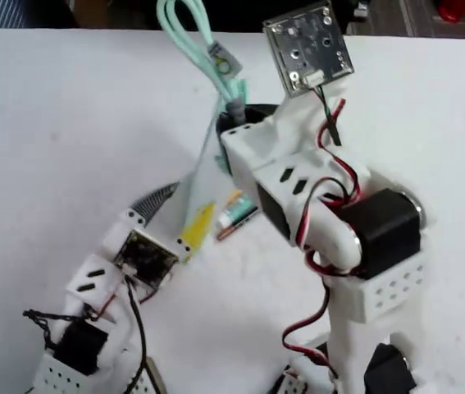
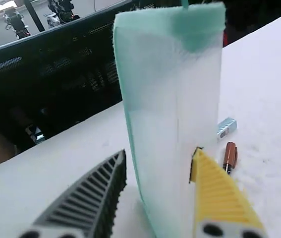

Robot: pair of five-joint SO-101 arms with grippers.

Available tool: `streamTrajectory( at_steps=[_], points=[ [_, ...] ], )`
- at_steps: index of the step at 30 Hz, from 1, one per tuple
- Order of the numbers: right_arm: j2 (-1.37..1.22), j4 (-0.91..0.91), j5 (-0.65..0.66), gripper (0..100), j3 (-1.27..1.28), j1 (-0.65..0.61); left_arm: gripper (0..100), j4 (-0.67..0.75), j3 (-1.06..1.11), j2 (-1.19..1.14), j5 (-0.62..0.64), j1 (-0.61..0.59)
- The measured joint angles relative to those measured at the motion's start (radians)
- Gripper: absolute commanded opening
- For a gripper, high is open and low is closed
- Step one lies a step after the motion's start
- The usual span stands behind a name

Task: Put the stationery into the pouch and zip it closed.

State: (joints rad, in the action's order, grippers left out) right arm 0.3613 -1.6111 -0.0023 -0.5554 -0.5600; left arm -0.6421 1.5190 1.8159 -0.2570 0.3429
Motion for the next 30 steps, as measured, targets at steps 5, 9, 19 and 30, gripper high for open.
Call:
streamTrajectory(
  at_steps=[5, 9, 19, 30],
  points=[
    [-0.043, 0.005, 0.000, 1.5, 0.000, -0.081, 23, -0.038, 0.000, 0.000, 0.052, 0.017],
    [-0.057, 0.055, 0.000, 1.5, 0.000, -0.147, 23, -0.095, -0.026, 0.000, 0.120, 0.020],
    [-0.058, 0.083, 0.000, 1.5, 0.000, -0.204, 23, -0.064, -0.020, 0.000, 0.152, 0.006],
    [-0.037, 0.046, -0.071, 1.5, 0.000, -0.273, 22, 0.094, 0.057, 0.000, 0.301, -0.083]
  ],
)
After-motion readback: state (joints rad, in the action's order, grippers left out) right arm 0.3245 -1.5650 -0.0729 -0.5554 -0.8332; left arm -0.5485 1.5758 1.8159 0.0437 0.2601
